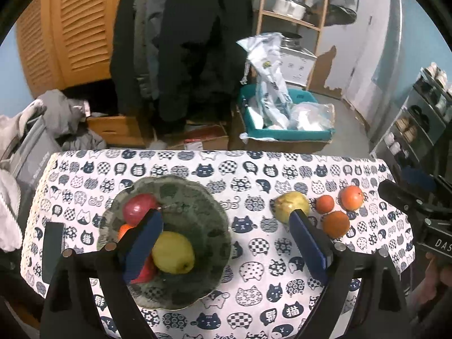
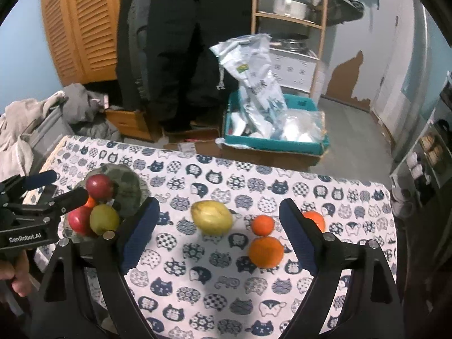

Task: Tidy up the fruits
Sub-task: 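Withdraw both tools from the bowl toward the remaining pear and oranges, then grasp the second yellow-green pear with left tool while right tool grasps a large orange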

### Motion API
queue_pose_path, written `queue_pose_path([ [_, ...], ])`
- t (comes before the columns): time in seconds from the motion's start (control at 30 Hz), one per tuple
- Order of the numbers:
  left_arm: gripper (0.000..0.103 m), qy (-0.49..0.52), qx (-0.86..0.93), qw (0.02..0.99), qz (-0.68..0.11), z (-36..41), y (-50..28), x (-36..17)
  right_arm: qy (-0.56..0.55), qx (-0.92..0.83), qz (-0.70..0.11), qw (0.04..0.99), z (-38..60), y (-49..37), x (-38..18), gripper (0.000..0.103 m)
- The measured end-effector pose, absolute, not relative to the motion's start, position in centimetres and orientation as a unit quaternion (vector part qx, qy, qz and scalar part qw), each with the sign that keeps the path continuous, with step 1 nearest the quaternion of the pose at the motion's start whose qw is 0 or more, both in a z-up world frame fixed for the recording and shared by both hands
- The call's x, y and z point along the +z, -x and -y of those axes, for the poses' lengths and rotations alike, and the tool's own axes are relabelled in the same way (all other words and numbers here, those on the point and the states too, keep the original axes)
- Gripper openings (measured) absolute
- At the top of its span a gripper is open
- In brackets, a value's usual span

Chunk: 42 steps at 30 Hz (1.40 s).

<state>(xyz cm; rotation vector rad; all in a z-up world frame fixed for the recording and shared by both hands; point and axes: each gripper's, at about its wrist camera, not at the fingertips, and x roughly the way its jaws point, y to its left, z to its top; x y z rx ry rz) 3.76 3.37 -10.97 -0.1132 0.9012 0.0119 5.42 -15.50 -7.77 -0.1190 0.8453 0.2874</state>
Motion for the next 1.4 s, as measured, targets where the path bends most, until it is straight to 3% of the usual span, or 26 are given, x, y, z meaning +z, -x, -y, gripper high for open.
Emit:
queue_pose_path([
  [0.57, 0.092, 0.01, -0.016, 0.875, -0.485, 1.9, -7.2, -14.9, 0.042, 0.094, -0.455, 0.885, 20.3, -7.0, -11.5, 0.087],
  [1.4, 0.092, 0.01, -0.024, 0.831, -0.556, 5.3, -12.5, -22.9, -0.006, 0.069, -0.589, 0.805, 23.9, -11.6, -24.3, 0.087],
])
